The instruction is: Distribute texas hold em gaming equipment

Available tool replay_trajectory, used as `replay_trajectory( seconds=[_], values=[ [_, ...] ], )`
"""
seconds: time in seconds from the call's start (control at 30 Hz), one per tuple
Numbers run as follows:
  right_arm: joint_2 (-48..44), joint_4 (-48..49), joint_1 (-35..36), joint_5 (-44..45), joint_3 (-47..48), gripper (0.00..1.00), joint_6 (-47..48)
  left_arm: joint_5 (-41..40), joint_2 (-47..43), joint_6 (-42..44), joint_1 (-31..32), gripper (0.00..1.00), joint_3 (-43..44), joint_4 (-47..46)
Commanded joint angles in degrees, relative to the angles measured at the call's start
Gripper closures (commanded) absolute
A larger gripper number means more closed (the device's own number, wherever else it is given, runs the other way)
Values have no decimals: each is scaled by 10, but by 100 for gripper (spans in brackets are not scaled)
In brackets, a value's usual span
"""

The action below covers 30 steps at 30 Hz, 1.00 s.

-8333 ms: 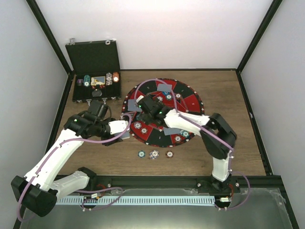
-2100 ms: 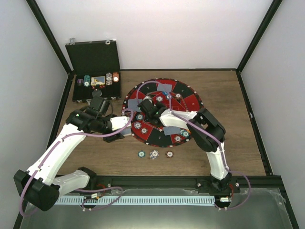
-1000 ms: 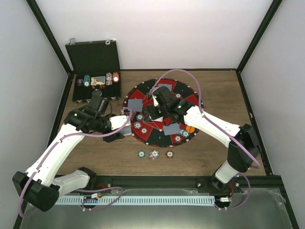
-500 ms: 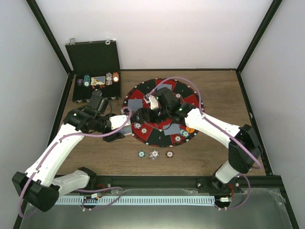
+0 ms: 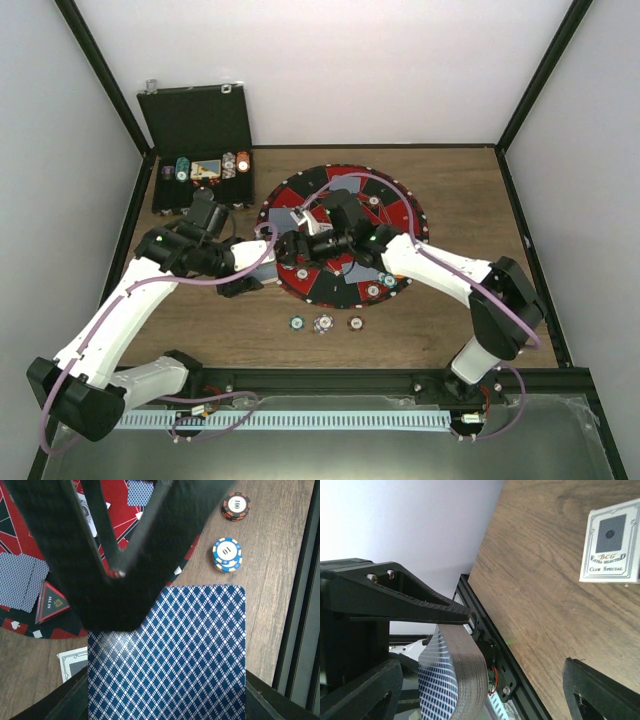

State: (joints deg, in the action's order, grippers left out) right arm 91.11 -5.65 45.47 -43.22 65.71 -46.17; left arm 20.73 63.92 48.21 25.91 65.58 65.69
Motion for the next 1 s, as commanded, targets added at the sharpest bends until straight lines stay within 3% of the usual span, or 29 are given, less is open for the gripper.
replay_trajectory(
  seconds=[0.0,0.37,0.73,0.97],
  values=[
    [32,39,19,-29,20,11,-25,21,7,3,0,92,22,-4],
    [110,78,39,-58,60,17,-50,19,10,3,0,92,31,2],
    [102,13,-19,-32,20,28,-2,22,8,4,0,92,44,10],
    [73,8,-36,-28,-2,43,7,21,10,4,0,92,43,8]
  ],
)
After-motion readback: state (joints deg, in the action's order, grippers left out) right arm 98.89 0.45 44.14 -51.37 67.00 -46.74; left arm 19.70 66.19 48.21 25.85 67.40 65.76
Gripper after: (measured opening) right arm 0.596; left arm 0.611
